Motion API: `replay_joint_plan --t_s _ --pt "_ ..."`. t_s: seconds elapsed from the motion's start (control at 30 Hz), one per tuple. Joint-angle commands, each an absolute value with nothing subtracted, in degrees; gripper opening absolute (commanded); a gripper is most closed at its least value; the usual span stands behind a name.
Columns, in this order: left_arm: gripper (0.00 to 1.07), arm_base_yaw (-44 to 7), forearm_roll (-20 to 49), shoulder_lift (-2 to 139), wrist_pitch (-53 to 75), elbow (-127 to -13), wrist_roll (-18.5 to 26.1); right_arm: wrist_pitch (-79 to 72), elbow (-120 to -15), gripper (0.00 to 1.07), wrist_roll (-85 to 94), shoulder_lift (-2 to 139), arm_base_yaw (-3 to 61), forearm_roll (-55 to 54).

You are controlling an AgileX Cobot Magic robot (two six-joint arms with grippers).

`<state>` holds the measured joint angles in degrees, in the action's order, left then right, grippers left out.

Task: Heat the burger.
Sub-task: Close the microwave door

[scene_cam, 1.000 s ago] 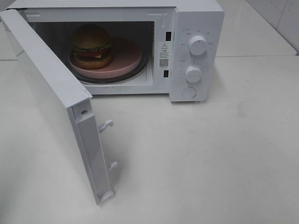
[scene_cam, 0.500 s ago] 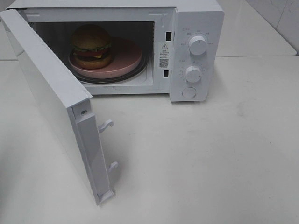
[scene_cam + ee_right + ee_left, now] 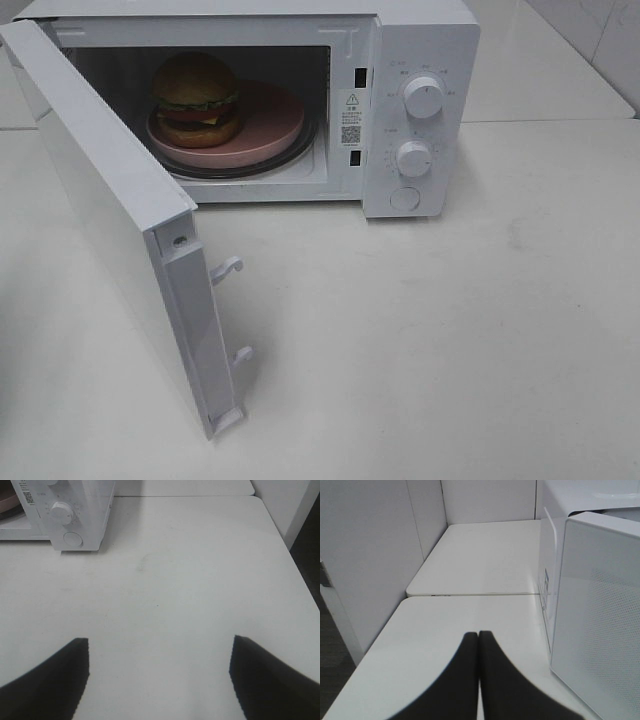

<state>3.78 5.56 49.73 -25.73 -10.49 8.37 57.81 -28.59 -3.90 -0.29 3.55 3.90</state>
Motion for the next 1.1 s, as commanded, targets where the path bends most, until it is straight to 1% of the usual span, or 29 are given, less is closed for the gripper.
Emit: replay_joint_plan --t_s 0.03,0.07,0.1,0.13,0.17,0.2,0.23,0.27,0.3,0.33,0.37,0.4,0.43,0.5,0.57,0.6,0.63,0.67,0.7,0.73,0.77,0.8,0.83,0.87,0.93,1.03,1.1 --pt "0.00 4.0 0.0 55.3 -30.0 -10.7 2.6 57.1 -28.5 0.75 -3.7 -1.8 3.3 3.8" --pt "0.00 4.0 -3.6 58.0 -30.1 -11.5 0.3 57.1 -28.5 0.75 -3.7 -1.8 3.3 3.8" --pt "0.00 4.0 -3.6 58.0 -30.1 -11.5 0.3 57.1 -28.5 0.75 -3.7 -1.8 3.3 3.8" --pt "0.00 4.0 -5.9 59.1 -30.2 -12.0 -1.0 57.1 -28.5 0.75 -3.7 -1.8 3.3 3.8" --pt "0.00 4.0 -10.1 61.6 -31.7 -12.5 -3.6 57.1 -28.5 0.75 -3.7 -1.8 3.3 3.8" --pt "0.00 4.0 -10.1 61.6 -31.7 -12.5 -3.6 57.1 -28.5 0.75 -3.7 -1.8 3.3 3.8" --pt "0.00 4.0 -14.5 64.1 -34.3 -12.8 -6.9 57.1 -28.5 0.75 -3.7 -1.8 3.3 3.8" --pt "0.00 4.0 -16.0 65.1 -35.8 -12.8 -8.3 57.1 -28.5 0.75 -3.7 -1.8 3.3 3.8" --pt "0.00 4.0 -16.0 65.1 -35.8 -12.8 -8.3 57.1 -28.5 0.75 -3.7 -1.8 3.3 3.8" --pt "0.00 4.0 -19.7 67.7 -39.0 -12.8 -10.9 57.1 -28.5 0.75 -3.7 -1.8 3.3 3.8" --pt "0.00 4.0 -21.2 68.7 -40.5 -12.8 -11.6 57.1 -28.5 0.75 -3.7 -1.8 3.3 3.8" --pt "0.00 4.0 -21.2 68.7 -40.5 -12.8 -11.6 57.1 -28.5 0.75 -3.7 -1.8 3.3 3.8" --pt "0.00 4.0 -23.0 71.2 -43.7 -12.8 -12.3 57.1 -28.5 0.75 -3.7 -1.8 3.3 3.8" --pt "0.00 4.0 -23.3 72.4 -45.4 -12.8 -12.7 57.1 -28.5 0.75 -3.7 -1.8 3.3 3.8" --pt "0.00 2.0 -23.1 75.3 -48.6 -13.2 -13.0 57.1 -28.5 0.75 -3.7 -1.8 3.3 3.8" --pt "0.00 2.0 -23.1 75.3 -48.6 -13.2 -13.0 57.1 -28.5 0.75 -3.7 -1.8 3.3 3.8" --pt "0.00 -0.4 -23.0 77.2 -48.6 -13.9 -12.1 57.1 -28.5 0.75 -3.7 -1.8 3.3 3.8" --pt "0.00 -1.6 -22.9 78.4 -48.8 -14.4 -11.3 57.1 -28.5 0.75 -3.7 -1.8 3.3 3.8" --pt "0.00 -1.6 -22.9 78.4 -48.8 -14.4 -11.3 57.1 -28.5 0.75 -3.7 -1.8 3.3 3.8" --pt "0.00 -4.3 -21.4 80.5 -49.2 -15.2 -9.5 57.1 -28.5 0.75 -3.7 -1.8 3.3 3.8" --pt "0.00 -4.3 -21.4 80.5 -49.2 -15.2 -9.5 57.1 -28.5 0.75 -3.7 -1.8 3.3 3.8" --pt "0.00 -6.5 -19.7 82.1 -50.0 -15.9 -8.7 57.1 -28.5 0.75 -3.7 -1.8 3.3 3.8" --pt "0.00 -7.5 -18.9 83.0 -50.8 -16.2 -8.2 57.1 -28.5 0.75 -3.7 -1.8 3.3 3.8" --pt "0.00 -7.5 -18.9 83.0 -50.8 -16.2 -8.2 57.1 -28.5 0.75 -3.7 -1.8 3.3 3.8" --pt "0.00 -10.9 -16.7 86.1 -52.7 -17.6 -7.6 57.1 -28.5 0.75 -3.7 -1.8 3.3 3.8" --pt "0.00 -11.8 -16.1 86.9 -52.8 -18.2 -7.6 57.1 -28.5 0.75 -3.7 -1.8 3.3 3.8" --pt "0.00 -15.7 -12.5 89.6 -53.1 -19.9 -6.9 57.1 -28.5 0.75 -3.7 -1.8 3.3 3.8"
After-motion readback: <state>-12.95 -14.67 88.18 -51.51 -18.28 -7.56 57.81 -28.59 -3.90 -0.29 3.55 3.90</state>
